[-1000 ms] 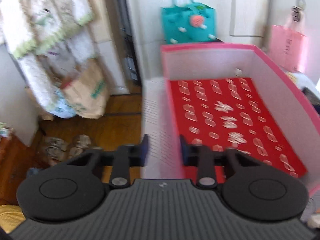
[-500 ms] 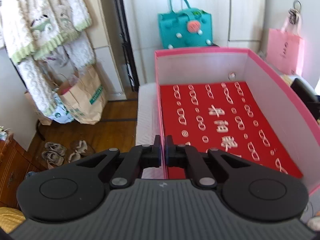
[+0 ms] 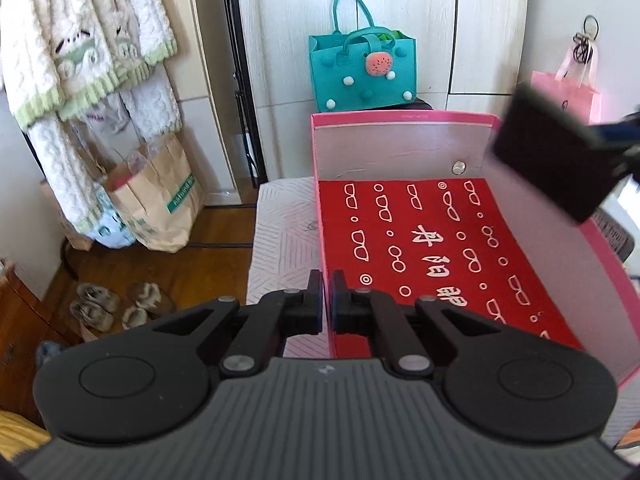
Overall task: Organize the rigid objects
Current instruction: 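Close the right gripper on the black phone case and lift it, then carry the black case into the pink box and open the right gripper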
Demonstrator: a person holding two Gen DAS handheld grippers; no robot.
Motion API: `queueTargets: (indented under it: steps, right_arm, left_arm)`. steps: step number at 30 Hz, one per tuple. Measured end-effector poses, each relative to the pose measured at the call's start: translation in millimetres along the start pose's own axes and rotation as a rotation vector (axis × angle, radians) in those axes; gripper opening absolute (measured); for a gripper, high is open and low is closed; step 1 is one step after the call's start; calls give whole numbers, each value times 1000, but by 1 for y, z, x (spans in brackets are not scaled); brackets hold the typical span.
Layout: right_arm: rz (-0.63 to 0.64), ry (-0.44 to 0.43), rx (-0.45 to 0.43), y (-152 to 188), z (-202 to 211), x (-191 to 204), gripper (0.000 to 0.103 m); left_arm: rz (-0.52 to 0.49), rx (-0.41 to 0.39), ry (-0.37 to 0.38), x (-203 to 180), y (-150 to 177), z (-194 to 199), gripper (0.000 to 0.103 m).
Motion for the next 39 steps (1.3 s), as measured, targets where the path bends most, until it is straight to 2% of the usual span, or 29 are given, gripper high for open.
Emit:
queueTargets:
  steps: [2,5,8,11,12,15,18,22,24,28,30,32,35,37,39]
  right_arm:
    - [134,23,56,1,-24,24,22]
    - [334,76,92,5,-65,51,22]
    - [340,79,168,2,-101,60,22]
    - [420,177,173,1,-128,60,22]
    - [423,186,188,2,-135,61,22]
    - [403,164,249,8,-147,63,22]
    - [413,154,258,10,-145,65,24]
    - [358,76,337,16,-150,68,25]
    - [358,66,346,16,-154,71,29]
    - [251,27,389,16,-157,73,36]
    - [168,-15,418,16,-159,71,42]
    - [33,-101,454,17,-159,66,57]
    - [-52,-170,454,12,-151,61,59]
    - [-52,-164,408,8,-142,57,67]
    - [-32,-129,365,5,-134,52,80]
  left_arm:
    - [13,2,12,1,0,0,4]
    - [17,0,25,1,1,0,4]
    - [21,-3,37,1,3,1,5]
    - [31,-5,45,2,2,-1,5]
    - [45,-6,50,2,2,-1,5]
    - [72,-8,66,4,3,-2,6]
    - [61,-8,73,3,4,-1,6]
    - [57,-5,82,3,4,-1,6]
    - [45,-12,82,2,5,0,6]
    - [43,-21,86,2,5,0,6]
    - [44,-17,92,2,5,0,7]
    - [42,-11,87,2,4,0,7]
    - [41,-3,98,2,2,0,7]
    - [29,-2,99,2,3,0,7]
    - [23,0,101,2,3,-1,7]
Point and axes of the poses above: each gripper's, at about its wrist camera, not at the fingertips, and z roughly against the way its jaws point, x to its left, y to its underside, the point moved 9 cm from there along -z, roughly the way its jaws point, and after that the axes turned 13 degrees about -z, right-handed, at the moved point
